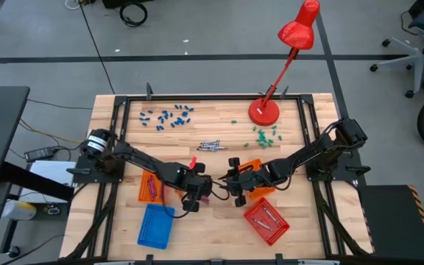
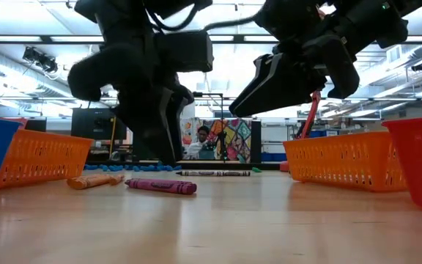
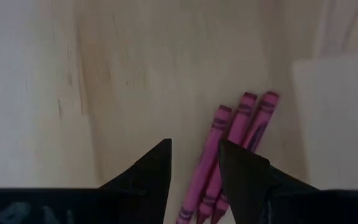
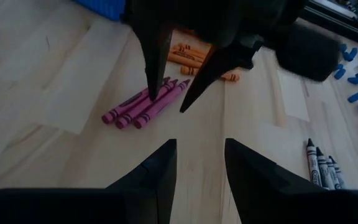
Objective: Sort crayons
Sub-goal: Put the red crayon into the left orange bin
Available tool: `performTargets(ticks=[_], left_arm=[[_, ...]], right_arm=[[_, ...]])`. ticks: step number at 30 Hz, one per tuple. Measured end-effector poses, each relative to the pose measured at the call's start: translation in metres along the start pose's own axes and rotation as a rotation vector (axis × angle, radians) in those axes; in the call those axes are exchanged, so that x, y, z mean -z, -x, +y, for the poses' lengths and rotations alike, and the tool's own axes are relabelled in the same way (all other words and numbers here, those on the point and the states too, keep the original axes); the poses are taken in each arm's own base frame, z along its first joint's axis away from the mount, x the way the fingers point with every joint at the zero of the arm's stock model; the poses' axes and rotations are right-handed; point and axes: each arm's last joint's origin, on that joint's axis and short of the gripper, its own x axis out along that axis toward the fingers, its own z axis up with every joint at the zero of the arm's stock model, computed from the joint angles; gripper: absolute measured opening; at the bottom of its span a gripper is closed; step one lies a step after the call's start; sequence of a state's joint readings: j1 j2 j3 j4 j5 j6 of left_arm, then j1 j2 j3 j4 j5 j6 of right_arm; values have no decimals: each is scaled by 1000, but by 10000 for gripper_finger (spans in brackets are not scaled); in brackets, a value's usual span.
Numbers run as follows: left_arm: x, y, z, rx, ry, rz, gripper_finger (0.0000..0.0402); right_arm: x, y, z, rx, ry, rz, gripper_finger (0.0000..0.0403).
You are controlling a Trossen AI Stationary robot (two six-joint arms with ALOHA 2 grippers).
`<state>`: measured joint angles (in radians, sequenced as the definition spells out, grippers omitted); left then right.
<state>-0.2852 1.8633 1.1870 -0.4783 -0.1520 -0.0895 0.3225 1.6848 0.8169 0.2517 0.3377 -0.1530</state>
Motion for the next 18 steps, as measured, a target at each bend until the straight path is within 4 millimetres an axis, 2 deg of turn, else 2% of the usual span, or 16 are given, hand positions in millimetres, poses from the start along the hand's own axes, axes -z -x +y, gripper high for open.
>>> performTargets(ticks=[11, 18], left_arm=[[5, -18, -2, -14, -3, 44, 142], [5, -19, -2, -15, 10, 44, 142]], right_arm=[[-1, 0, 1, -22, -6, -9, 139], [-1, 0, 1, -24, -6, -12, 139]])
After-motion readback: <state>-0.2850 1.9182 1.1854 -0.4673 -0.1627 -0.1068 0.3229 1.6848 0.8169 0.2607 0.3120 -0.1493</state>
